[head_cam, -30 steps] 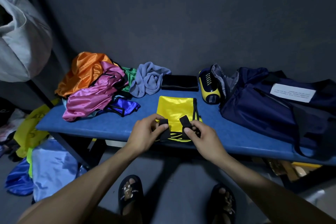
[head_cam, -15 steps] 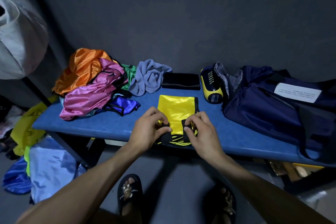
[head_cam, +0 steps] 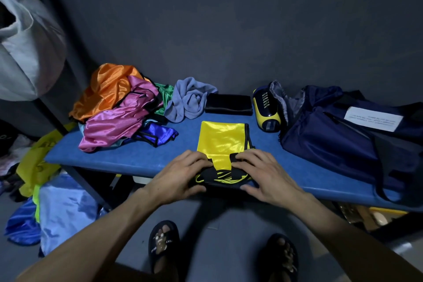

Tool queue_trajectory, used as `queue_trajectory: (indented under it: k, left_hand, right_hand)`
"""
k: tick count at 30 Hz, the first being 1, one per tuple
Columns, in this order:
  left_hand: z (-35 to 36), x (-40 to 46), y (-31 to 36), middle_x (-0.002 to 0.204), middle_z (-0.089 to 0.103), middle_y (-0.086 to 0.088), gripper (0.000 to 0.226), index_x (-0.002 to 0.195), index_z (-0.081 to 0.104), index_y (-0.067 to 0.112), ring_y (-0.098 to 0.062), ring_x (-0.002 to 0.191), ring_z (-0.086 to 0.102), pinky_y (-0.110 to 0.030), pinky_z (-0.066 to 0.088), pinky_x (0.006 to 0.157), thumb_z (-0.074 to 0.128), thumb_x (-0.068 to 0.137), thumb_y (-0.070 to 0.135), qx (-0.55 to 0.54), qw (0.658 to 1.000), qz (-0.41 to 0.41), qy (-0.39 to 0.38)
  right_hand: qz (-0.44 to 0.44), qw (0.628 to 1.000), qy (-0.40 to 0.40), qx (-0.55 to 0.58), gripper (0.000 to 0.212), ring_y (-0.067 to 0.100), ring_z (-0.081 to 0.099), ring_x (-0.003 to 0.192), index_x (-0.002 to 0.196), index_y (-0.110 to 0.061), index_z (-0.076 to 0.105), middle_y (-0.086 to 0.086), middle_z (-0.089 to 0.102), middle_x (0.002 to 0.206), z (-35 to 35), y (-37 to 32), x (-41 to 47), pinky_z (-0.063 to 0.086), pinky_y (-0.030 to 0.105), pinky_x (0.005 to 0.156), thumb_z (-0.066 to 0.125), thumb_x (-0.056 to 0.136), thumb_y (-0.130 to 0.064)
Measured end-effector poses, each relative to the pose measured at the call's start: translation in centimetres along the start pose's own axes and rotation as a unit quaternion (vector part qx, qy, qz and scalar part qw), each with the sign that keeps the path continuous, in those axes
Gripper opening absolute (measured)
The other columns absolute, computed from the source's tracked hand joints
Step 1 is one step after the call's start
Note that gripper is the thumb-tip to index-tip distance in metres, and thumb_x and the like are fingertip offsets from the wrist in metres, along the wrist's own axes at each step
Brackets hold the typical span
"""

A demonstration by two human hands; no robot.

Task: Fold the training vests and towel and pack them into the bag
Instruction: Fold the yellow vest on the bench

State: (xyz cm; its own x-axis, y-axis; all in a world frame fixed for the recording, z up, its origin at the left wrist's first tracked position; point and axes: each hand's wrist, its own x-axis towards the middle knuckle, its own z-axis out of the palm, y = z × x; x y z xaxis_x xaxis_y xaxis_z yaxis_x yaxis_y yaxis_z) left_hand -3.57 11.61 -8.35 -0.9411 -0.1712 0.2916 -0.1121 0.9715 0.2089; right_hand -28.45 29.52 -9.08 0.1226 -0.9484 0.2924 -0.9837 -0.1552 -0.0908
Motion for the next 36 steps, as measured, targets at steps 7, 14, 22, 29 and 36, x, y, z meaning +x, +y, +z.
queue_trajectory:
  k: [7,14,22,29,36]
  left_hand:
    - [0.1,1.2,-0.1,0.122,0.060,0.016,0.032,0.120,0.067,0.025,-0.013,0.111,0.052,-0.035,0.047,0.096,0.063,0.095,0.045,-0.113,0.989,-0.085,0.045]
    - [-1.3,1.1,0.3,0.098,0.070,0.010,0.025,0.109,0.072,0.031,-0.006,0.093,0.063,-0.037,0.052,0.089,0.062,0.095,0.050,-0.333,0.926,-0.174,-0.015]
    - [-0.9,1.5,0.5,0.111,0.077,-0.003,0.040,0.111,0.074,0.014,-0.026,0.106,0.072,-0.042,0.055,0.098,0.061,0.097,0.049,-0.431,0.870,-0.240,-0.010]
    - [-1.0,4.6,-0.1,0.077,0.050,-0.002,0.060,0.081,0.058,0.011,-0.017,0.073,0.050,-0.034,0.038,0.074,0.053,0.093,0.070,-0.378,0.838,-0.393,0.005]
    - [-1.2,7.0,-1.3,0.080,0.050,-0.003,0.053,0.081,0.050,0.012,-0.022,0.080,0.051,-0.037,0.037,0.073,0.038,0.105,0.058,-0.255,0.854,-0.450,-0.051]
  right_hand:
    - [0.039,0.995,0.015,0.087,0.049,0.010,0.031,0.148,0.140,-0.030,0.059,-0.019,0.050,0.150,-0.1,0.6,0.4,0.024,0.036,0.120,0.059,0.095,-0.051]
    - [0.155,0.952,-0.033,0.262,0.045,-0.001,0.048,0.120,0.119,-0.045,0.065,-0.023,0.050,0.120,-1.7,0.4,0.1,0.040,0.029,0.106,0.074,0.080,-0.065]
    - [0.222,0.897,-0.028,0.381,0.036,0.006,0.061,0.082,0.086,-0.035,0.072,-0.004,0.064,0.090,-2.0,-0.4,1.1,0.047,0.027,0.080,0.062,0.085,-0.070]
    - [0.373,0.846,-0.048,0.377,0.056,0.011,0.027,0.057,0.074,-0.020,0.030,-0.005,0.025,0.066,-2.4,0.2,4.8,0.023,0.031,0.057,0.055,0.093,-0.067]
    - [0.444,0.852,-0.090,0.263,0.057,0.029,0.060,0.097,0.106,-0.005,0.058,0.005,0.056,0.096,-2.4,0.0,7.5,0.047,0.041,0.085,0.038,0.104,-0.058]
